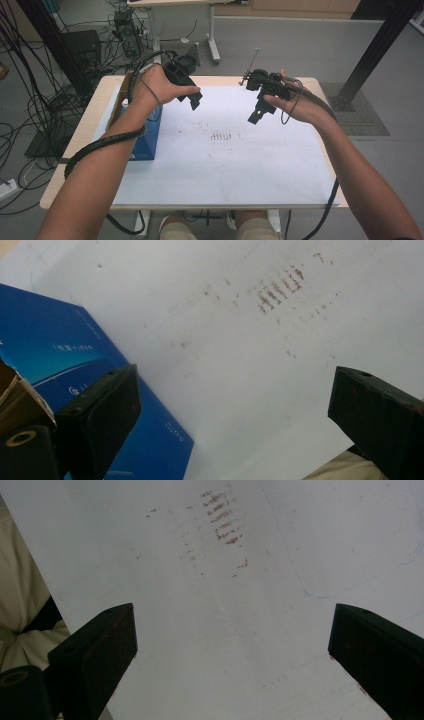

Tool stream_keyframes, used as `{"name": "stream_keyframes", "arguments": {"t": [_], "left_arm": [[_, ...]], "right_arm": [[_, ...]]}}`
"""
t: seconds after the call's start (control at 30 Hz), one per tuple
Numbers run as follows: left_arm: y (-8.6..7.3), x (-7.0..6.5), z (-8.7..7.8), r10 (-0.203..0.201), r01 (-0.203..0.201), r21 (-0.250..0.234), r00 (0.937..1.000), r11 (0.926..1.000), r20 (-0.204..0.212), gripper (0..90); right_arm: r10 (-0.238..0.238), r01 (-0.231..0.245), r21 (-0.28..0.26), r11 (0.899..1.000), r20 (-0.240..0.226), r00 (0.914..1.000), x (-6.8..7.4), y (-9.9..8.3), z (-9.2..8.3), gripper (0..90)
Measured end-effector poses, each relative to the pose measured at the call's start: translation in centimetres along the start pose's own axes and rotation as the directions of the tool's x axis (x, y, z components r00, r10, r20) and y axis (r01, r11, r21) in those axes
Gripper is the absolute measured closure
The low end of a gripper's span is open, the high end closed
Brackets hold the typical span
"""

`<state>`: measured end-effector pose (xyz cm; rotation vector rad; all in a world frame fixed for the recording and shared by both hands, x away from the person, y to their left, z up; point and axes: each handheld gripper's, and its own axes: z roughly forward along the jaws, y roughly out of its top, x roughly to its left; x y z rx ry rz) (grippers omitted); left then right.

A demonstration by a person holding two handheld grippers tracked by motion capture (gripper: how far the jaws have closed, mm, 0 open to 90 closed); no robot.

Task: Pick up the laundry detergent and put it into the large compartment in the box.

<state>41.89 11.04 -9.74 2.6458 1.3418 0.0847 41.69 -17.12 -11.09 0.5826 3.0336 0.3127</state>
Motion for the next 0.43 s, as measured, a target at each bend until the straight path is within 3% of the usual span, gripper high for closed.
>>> {"name": "stream_keyframes", "arguments": {"t": [0.43], "left_arm": [[0.04,-0.12,0.01,0.001,-0.001,0.001,1.0000,1.0000,0.000,7.4]], "right_arm": [[0.000,0.000,-0.006,1.000,0.003,1.0000,-0.01,-0.21,-0.17,5.4]]}}
